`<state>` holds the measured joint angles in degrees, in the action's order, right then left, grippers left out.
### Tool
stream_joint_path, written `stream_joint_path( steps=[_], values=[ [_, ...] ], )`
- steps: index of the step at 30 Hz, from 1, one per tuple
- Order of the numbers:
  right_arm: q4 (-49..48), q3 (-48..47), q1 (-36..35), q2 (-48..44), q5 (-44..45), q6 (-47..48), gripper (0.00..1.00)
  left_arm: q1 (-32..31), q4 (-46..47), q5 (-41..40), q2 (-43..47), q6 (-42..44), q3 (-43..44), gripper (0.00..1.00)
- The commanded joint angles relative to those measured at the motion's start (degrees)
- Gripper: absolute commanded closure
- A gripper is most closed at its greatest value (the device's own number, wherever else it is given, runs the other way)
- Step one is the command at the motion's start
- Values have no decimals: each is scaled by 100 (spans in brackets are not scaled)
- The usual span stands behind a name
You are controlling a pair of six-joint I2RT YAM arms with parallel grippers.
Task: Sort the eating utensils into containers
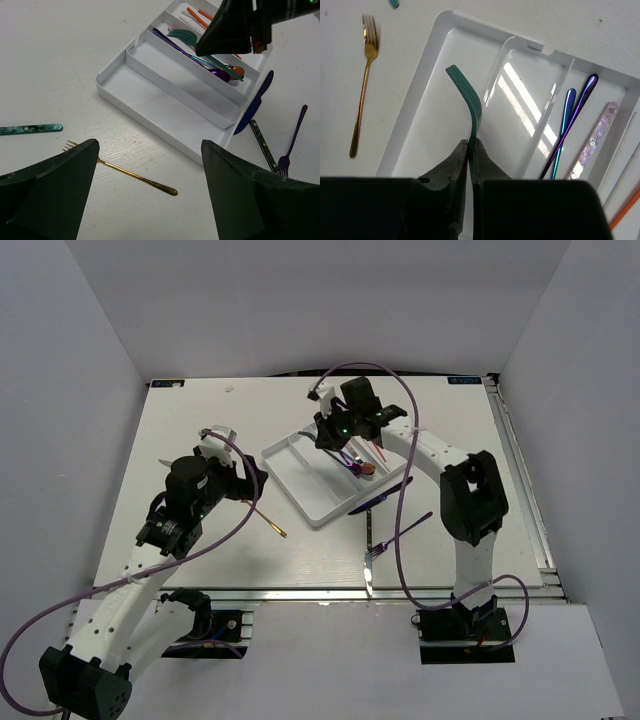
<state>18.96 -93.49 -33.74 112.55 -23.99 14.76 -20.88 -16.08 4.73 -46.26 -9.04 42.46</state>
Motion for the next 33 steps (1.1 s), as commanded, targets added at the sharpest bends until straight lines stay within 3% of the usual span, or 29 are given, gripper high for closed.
stream_joint_path(
  steps=[1, 4, 9, 17, 18, 21, 28, 29, 30, 33],
  values=[
    [-507, -433, -54, 267, 781, -1650, 100, 6, 104, -253, 135, -1, -80, 5],
    [-823, -302, -63, 451, 1299, -1802, 100, 14, 175, -289, 170, -89, -141, 2],
    [-1192, 163, -63, 434, 1450, -1845, 100, 14, 245, -359, 100, -238, -203, 2],
    [-1211, 481, -63, 513, 1212, -1951, 86, 5, 315, -359, -50, -511, -229, 3],
    [-1202, 499, -63, 496, 1204, -1942, 83, 5, 333, -350, -67, -572, -264, 4],
    [-1070, 499, -63, 321, 1221, -1802, 59, 5, 351, -394, -242, -1027, -299, 8],
    [-1105, 1104, -54, -1093, 1431, -1126, 37, 6, -782, -394, -1393, -2477, 270, 13],
    [-1149, 1323, -54, -1286, 1423, -951, 30, 5, -966, -394, -1473, -2610, 324, 13],
    [-1175, 1455, -37, -1680, 1380, -558, 11, 5, -1029, -385, -1613, -2882, 359, 13],
    [-1516, 2234, 243, -2550, 600, -159, 11, 14, -1266, -341, -1842, -3551, 491, 14]
  ],
)
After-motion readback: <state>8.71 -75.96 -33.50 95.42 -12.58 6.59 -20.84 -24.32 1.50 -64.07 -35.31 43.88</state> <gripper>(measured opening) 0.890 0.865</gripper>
